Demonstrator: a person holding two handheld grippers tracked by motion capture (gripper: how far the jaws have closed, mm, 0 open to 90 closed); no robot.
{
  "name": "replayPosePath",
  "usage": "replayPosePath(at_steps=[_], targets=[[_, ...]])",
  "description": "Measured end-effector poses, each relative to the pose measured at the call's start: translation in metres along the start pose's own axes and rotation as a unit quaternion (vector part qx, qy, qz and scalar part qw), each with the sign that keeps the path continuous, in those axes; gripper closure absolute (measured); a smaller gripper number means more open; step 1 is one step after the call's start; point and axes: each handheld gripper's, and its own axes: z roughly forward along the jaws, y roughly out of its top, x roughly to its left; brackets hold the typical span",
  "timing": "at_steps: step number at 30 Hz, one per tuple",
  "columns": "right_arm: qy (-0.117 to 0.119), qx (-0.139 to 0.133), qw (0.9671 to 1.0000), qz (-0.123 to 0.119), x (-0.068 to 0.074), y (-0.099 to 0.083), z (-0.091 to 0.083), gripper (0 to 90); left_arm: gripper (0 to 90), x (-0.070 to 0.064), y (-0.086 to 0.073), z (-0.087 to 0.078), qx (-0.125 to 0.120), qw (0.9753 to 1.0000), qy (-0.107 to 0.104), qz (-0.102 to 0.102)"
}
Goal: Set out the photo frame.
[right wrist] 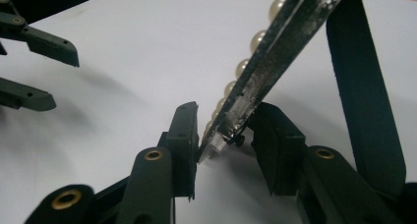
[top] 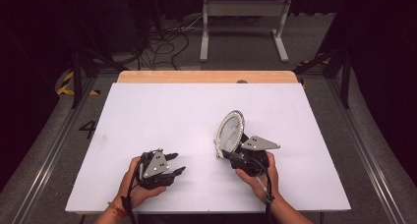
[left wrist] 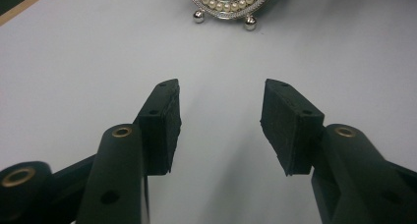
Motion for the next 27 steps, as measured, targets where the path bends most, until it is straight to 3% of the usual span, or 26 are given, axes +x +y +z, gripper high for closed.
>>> replayPosePath(at_steps=[3,6,10,13,19,21,27], targets=[[0.004,0.003,1.0000,-0.007,-0.001,-0.001,-0.002,62.8,49.4,0.000,0.000,0.001,0.002,1.0000,0.000,0.000],[-0.003,-0.003,1.0000,-0.007,0.001,0.000,-0.002,51.6,48.3,0.000,0.000,0.001,0.002,1.0000,0.001,-0.001],[-0.014,-0.010,0.9998,-0.005,0.006,0.002,0.003,50.1,47.3,-0.001,0.000,0.002,0.004,1.0000,0.000,-0.001],[-0.029,-0.013,0.9995,-0.001,0.004,0.002,0.006,59.2,47.0,-0.001,0.000,0.003,0.006,1.0000,-0.002,0.000],[-0.016,-0.010,0.9998,0.011,0.000,0.002,0.004,66.1,46.2,0.001,0.000,0.004,0.008,1.0000,-0.004,-0.004],[-0.001,-0.008,0.9998,0.018,-0.004,0.001,0.003,69.3,45.4,0.001,0.001,0.005,0.008,1.0000,-0.004,-0.004],[0.015,0.001,0.9998,0.014,-0.008,0.001,-0.002,71.4,41.4,0.001,0.004,0.007,0.005,0.9999,-0.006,-0.014]])
